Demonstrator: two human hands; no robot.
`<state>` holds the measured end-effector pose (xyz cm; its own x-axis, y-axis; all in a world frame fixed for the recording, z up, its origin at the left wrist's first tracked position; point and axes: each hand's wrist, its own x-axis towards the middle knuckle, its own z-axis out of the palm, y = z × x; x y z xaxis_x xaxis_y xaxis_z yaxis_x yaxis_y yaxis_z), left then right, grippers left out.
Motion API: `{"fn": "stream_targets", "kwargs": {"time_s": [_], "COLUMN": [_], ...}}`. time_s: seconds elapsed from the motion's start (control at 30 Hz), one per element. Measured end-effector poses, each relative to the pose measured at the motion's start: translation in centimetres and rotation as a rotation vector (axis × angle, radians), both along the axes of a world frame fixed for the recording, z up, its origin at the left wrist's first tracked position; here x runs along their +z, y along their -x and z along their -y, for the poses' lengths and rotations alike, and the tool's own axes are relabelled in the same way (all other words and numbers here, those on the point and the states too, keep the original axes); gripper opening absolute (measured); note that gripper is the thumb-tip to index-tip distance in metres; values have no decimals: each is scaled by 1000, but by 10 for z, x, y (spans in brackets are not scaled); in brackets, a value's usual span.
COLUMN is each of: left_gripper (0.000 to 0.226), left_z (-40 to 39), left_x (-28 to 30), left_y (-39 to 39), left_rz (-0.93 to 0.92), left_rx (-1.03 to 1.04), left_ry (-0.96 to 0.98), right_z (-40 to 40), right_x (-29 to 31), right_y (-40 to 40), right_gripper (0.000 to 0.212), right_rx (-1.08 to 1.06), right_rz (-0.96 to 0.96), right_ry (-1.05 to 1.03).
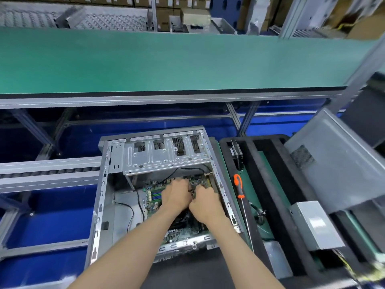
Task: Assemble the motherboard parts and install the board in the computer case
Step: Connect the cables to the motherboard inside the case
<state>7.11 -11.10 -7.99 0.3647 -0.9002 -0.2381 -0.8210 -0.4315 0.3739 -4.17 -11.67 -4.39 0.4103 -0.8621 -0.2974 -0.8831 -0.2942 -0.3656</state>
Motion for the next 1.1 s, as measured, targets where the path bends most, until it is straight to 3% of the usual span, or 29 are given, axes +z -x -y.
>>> {"fn": "stream_targets", "kwargs": {"time_s": [0.13, 0.23, 0.3, 0.43, 0.8, 0.93, 1.1], "left_gripper": [11, 7, 10, 17, 47, 44, 17], "left_z": [-8, -14, -20, -30, -39, -41, -39], "left_x": [-2, 0, 2, 3, 14, 16, 14], "left_y": [-5, -5, -4, -9, -19, -22, -24], "left_rz": [-66, -175, -296, -484, -746, -753, -754], "left_rx": [-10, -69, -99, -129, -123, -97, -106], "left_ry": [120, 218, 244, 235, 196, 243, 233], "right_z": [10, 18, 18, 15, 15, 15, 16], "right_x": [-7, -8, -7, -8, -11, -5, -4], "right_y": [-2, -4, -4, -1, -2, -2, -2], "right_gripper": [10, 23, 15, 30, 19, 24, 24], "right_rx": [-182, -360, -395, -312, -336, -345, -394], "right_rz": [130, 416, 533, 458, 459, 536, 566], "right_ry": [-184, -308, -326, -168, -176, -198, -241]}}
